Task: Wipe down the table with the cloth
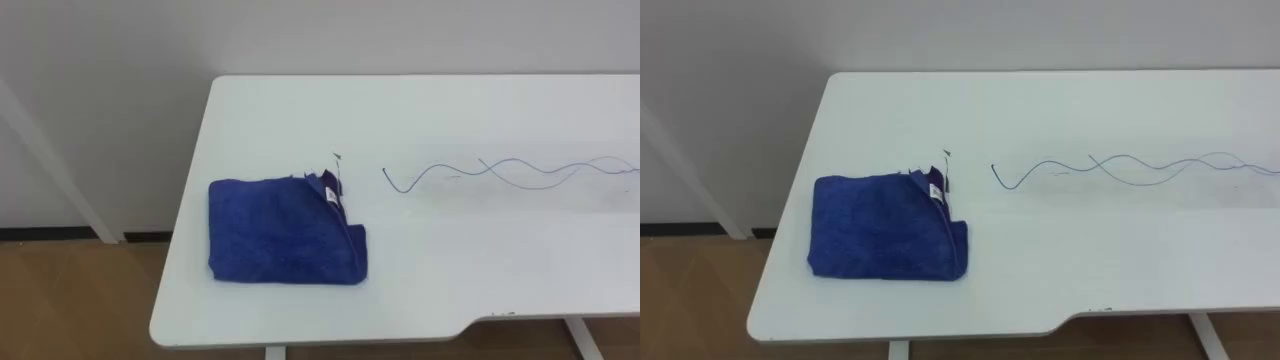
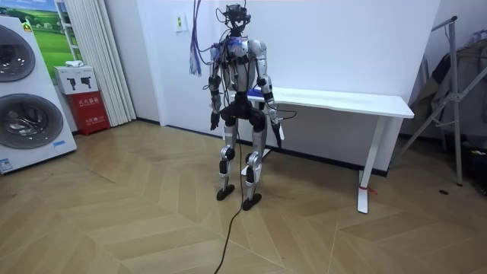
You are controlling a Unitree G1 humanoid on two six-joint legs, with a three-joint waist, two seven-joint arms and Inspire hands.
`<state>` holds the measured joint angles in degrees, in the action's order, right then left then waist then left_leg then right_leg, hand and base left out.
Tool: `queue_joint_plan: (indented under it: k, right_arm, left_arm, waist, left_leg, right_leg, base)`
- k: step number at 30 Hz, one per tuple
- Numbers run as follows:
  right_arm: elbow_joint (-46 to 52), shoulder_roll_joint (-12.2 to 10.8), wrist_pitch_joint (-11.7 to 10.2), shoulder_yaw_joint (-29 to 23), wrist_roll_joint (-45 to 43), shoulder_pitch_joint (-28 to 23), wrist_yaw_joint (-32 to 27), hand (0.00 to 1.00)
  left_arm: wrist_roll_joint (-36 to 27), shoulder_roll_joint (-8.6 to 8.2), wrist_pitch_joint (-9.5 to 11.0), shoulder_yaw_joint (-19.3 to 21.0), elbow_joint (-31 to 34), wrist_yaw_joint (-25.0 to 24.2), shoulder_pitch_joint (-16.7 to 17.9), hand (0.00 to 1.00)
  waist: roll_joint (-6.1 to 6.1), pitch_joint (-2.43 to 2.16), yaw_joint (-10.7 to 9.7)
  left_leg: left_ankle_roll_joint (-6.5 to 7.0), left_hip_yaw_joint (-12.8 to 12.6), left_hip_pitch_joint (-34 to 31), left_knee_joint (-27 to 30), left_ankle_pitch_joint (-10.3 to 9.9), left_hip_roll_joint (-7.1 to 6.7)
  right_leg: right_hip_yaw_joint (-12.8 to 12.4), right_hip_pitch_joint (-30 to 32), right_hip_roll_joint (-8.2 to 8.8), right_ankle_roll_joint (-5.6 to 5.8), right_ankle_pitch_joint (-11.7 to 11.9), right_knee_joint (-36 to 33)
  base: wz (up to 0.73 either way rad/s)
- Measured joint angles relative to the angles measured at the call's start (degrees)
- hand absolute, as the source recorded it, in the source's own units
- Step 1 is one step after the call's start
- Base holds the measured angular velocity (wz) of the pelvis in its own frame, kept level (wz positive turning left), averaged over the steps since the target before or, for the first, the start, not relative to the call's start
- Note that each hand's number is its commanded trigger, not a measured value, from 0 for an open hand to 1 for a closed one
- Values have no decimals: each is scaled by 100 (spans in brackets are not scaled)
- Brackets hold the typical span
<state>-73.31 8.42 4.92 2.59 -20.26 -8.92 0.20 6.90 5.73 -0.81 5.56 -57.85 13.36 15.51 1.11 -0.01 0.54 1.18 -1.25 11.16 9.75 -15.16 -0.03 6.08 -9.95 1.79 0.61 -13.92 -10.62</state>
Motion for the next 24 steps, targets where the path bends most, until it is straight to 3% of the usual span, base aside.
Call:
queue_joint_plan:
  k: [17, 24]
  right_arm:
    - [-24, 18, -60, 39, 20, 69, -43, 0]
    - [-282, 18, 3, -396, 1377, 58, -523, 0]
  left_arm:
    - [10, 1, 78, 26, 1, -61, -37, 0]
    - [13, 8, 8, 138, 40, 19, -3, 0]
  waist:
    - [8, 6, 88]
    - [56, 16, 98]
  left_leg:
    - [-1, -55, -38, 3, 0, 8]
    - [-1, -31, -50, -6, 0, 8]
  right_leg:
    - [-51, 78, -7, 1, 2, -26]
    - [-25, 50, -8, 1, 2, -9]
  base:
    - [-2]
    - [2]
